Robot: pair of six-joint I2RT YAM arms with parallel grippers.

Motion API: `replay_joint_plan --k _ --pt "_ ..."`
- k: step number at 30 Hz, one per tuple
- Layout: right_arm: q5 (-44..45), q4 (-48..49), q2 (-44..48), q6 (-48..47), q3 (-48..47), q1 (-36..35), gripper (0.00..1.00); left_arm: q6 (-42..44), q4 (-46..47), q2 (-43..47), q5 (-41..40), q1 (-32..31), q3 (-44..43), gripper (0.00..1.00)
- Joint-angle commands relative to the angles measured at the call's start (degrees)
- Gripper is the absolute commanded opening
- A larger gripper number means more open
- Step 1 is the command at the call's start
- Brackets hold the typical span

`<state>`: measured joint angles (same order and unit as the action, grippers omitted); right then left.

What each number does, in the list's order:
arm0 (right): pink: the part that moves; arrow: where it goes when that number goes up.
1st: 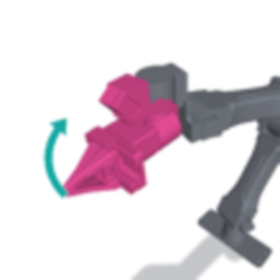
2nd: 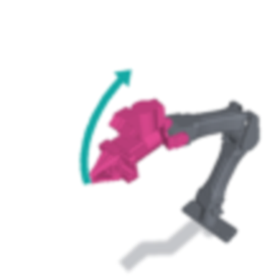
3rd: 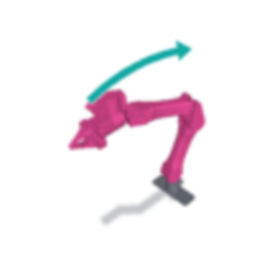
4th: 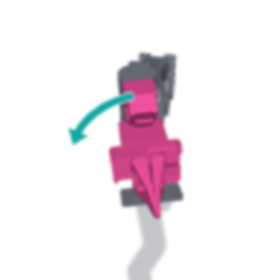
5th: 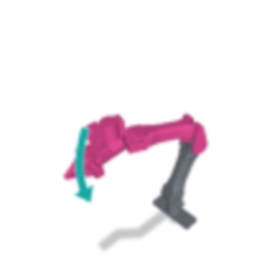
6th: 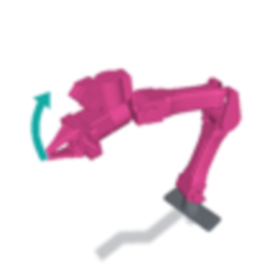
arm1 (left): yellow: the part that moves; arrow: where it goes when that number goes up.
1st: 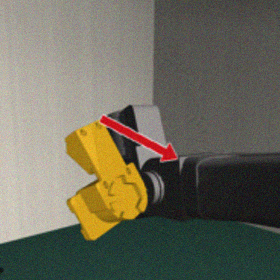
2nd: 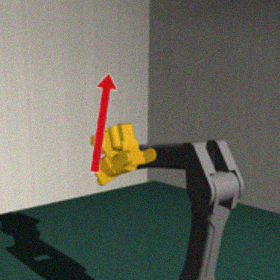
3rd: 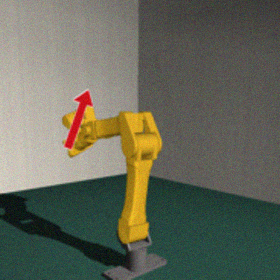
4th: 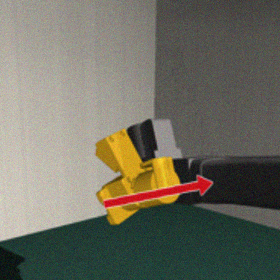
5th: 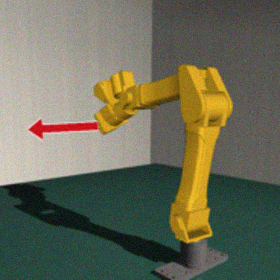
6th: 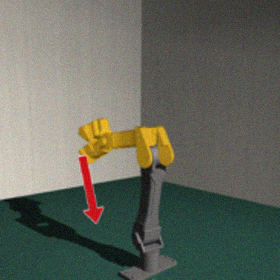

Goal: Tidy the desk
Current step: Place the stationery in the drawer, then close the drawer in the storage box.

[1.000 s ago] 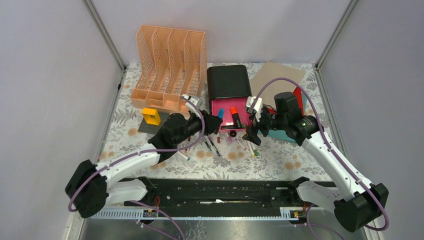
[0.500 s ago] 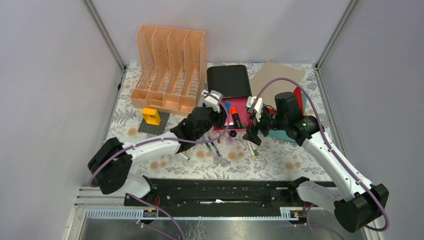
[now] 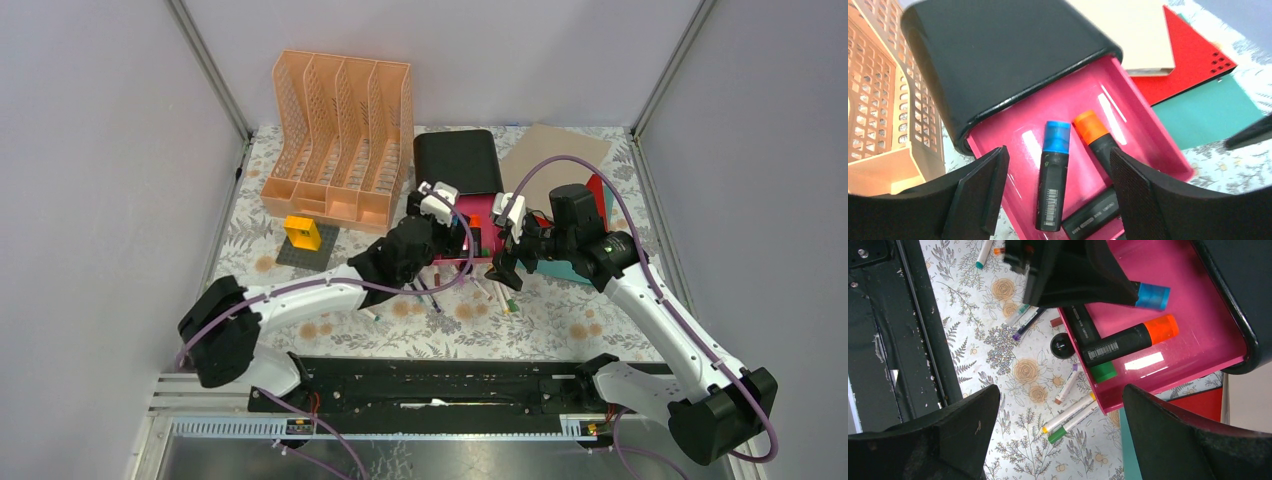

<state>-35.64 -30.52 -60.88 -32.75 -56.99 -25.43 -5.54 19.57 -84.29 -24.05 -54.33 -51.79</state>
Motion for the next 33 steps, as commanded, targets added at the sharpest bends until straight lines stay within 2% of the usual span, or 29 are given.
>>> replay_joint_plan --k 1,4,9,15,22,33 --pt "-1.21 0.38 0.85 -0.73 -0.41 0.50 1.00 1.19 1.42 7.71 -0.49 -0.52 -0.92 0.83" --pt "-1.35 0.36 0.77 -0.80 -0.40 0.60 1.00 0.16 1.96 12.41 0.71 -0.52 2.61 0.98" --pt "-1.94 0.38 0.75 -1.15 -0.27 0.69 1.00 -4.18 2.04 19.86 1.44 -0.18 8.74 0.99" --pt "-3.21 0.33 0.93 -1.79 0.11 0.78 1.00 -9.20 -0.23 27.03 6.11 0.27 15.15 0.99" --pt "-6.05 0.38 1.12 -3.62 1.27 0.84 1.00 -13.62 -1.87 34.78 6.25 0.32 21.82 0.99" --pt "-11.34 0.42 1.95 -8.96 4.15 0.83 1.00 -18.00 -5.32 36.08 5.21 0.34 25.85 0.99"
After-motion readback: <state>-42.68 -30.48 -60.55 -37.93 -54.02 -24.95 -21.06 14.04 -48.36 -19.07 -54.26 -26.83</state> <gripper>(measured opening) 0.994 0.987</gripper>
